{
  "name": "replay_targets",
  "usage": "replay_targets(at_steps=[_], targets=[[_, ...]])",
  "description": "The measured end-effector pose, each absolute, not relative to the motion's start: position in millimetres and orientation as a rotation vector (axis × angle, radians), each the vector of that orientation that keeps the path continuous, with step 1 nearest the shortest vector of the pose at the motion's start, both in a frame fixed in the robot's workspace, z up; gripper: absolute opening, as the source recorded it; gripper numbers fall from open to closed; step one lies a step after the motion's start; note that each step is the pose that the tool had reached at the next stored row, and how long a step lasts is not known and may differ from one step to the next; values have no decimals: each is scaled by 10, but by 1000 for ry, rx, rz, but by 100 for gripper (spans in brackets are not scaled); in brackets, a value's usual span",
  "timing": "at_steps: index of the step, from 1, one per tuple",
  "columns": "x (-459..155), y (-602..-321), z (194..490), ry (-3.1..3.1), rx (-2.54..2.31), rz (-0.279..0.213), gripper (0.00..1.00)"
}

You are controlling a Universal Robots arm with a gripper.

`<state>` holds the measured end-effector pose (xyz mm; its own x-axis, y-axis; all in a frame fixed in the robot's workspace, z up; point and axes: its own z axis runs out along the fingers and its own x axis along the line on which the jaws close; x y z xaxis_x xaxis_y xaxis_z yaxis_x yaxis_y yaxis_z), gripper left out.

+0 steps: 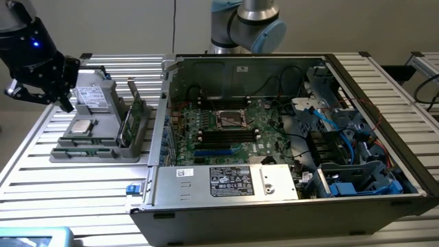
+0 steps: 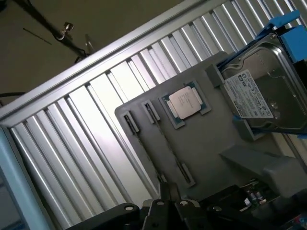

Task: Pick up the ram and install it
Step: 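Pick up the ram and move it above insertion slot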

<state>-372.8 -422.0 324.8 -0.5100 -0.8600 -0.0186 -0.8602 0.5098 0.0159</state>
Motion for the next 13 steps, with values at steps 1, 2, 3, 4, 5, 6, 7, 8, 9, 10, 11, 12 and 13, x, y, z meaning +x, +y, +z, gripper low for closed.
replay_targets(at_steps=[1, 2, 3, 4, 5, 6, 7, 8, 9, 10, 11, 12, 13], targets=[[-3728, -4220, 3248, 2709, -1574, 34, 11], [-3728, -4220, 3247, 2695, -1598, 31, 11], [-3728, -4220, 3247, 2680, -1621, 28, 11], [-3728, -4220, 3246, 2666, -1645, 26, 11], [-3728, -4220, 3246, 2652, -1668, 23, 11], [-3728, -4220, 3246, 2637, -1691, 21, 11], [-3728, -4220, 3246, 2623, -1715, 18, 11], [-3728, -4220, 3245, 2608, -1739, 16, 11], [-3728, -4220, 3245, 2592, -1763, 14, 11], [-3728, -4220, 3245, 2576, -1789, 12, 11], [-3728, -4220, 3245, 2560, -1812, 11, 11], [-3728, -4220, 3245, 2544, -1836, 9, 11], [-3728, -4220, 3244, 2528, -1859, 7, 11]])
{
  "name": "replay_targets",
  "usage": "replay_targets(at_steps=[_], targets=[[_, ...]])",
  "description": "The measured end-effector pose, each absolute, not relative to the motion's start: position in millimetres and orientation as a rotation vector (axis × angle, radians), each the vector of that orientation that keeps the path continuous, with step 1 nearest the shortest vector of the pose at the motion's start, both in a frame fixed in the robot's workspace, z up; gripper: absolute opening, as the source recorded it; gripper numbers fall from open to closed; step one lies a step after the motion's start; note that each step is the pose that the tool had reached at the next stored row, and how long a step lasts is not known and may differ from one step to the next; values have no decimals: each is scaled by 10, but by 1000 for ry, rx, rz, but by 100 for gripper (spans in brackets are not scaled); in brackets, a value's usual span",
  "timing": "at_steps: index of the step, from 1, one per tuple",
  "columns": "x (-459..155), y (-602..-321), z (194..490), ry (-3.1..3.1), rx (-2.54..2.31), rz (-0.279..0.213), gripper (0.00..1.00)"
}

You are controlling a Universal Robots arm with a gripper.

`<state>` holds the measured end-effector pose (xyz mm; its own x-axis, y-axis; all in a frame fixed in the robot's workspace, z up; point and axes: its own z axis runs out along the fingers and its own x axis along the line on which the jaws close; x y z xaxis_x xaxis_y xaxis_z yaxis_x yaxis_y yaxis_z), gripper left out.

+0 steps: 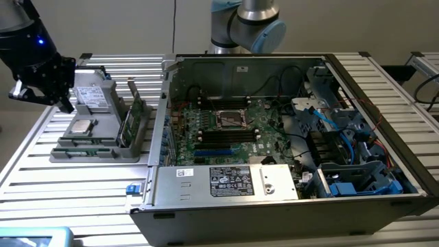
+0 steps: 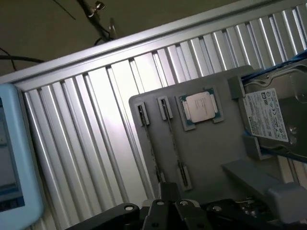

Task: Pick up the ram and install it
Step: 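Pick up the ram and move it above insertion slot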

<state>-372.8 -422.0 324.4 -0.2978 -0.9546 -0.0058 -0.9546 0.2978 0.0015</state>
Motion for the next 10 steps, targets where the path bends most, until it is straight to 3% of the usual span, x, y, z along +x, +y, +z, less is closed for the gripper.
replay_targets(at_steps=[10], targets=[[-3728, -4220, 3242, 2358, -2078, -11, 11]])
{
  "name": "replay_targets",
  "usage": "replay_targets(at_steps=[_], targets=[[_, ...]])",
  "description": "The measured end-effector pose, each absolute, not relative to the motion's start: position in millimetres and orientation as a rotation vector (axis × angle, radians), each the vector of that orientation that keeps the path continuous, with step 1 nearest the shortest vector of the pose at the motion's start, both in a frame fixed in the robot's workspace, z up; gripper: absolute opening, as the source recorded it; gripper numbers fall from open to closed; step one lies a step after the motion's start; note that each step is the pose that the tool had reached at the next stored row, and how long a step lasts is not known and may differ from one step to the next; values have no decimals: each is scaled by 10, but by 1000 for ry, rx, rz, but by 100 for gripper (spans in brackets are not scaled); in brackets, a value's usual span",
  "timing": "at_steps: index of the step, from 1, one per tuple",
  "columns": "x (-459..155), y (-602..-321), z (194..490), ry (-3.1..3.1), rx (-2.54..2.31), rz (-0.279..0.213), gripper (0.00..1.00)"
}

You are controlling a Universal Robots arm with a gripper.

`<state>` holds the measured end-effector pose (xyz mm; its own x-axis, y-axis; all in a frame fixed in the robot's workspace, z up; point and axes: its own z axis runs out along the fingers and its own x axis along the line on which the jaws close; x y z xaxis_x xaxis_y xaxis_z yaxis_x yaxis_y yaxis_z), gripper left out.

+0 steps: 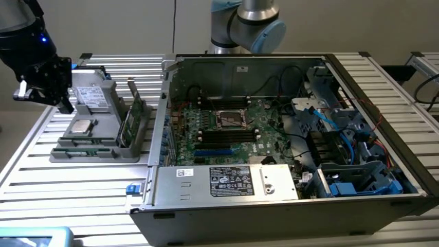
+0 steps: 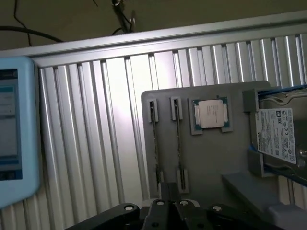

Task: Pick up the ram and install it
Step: 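Pick up the ram and move it above insertion slot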

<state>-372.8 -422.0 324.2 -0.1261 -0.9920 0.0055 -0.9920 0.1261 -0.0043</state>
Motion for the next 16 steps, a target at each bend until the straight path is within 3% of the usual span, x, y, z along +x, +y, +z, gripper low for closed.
replay_targets(at_steps=[10, 12, 13, 16], targets=[[-3728, -4220, 3242, -2323, 2111, 16, 12], [-3728, -4220, 3240, -2323, 2111, 16, 24], [-3728, -4220, 3233, -2323, 2111, 16, 24], [-3729, -4220, 3187, -2323, 2111, 16, 36]])
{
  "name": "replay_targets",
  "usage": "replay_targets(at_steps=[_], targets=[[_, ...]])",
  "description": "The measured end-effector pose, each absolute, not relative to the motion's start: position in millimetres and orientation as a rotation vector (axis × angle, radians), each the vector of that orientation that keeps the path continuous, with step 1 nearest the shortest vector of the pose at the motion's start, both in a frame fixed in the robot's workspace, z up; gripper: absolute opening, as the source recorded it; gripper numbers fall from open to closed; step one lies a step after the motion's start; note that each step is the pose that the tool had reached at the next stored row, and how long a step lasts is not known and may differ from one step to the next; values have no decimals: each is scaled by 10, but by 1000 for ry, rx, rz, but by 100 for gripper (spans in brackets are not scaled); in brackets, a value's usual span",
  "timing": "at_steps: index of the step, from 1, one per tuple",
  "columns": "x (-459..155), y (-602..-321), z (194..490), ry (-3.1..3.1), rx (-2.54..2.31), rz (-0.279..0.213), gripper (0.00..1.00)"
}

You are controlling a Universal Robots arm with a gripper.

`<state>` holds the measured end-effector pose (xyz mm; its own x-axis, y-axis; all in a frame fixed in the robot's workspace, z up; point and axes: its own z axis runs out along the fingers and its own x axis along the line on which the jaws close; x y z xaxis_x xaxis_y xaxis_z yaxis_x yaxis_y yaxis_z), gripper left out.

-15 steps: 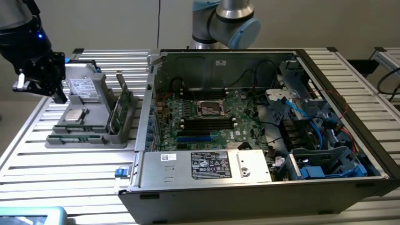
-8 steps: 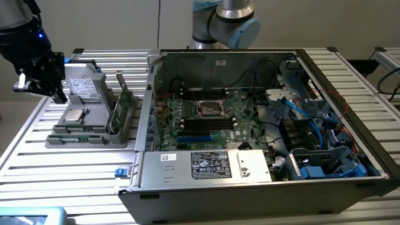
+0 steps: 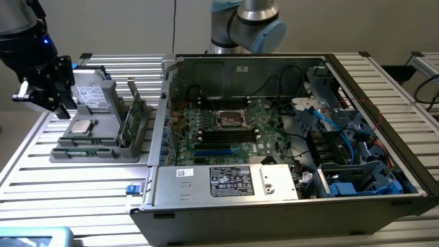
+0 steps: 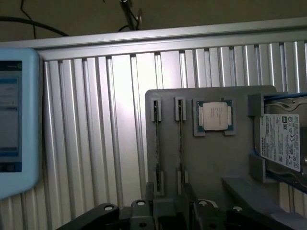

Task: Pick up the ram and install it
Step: 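Pick up the ram and move it above insertion slot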

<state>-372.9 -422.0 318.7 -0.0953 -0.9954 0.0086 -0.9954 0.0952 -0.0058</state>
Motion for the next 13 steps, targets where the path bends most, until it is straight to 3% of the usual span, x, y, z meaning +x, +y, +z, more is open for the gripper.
replay_targets(at_steps=[13], targets=[[-3731, -4220, 2951, -2321, 2113, 16, 36]])
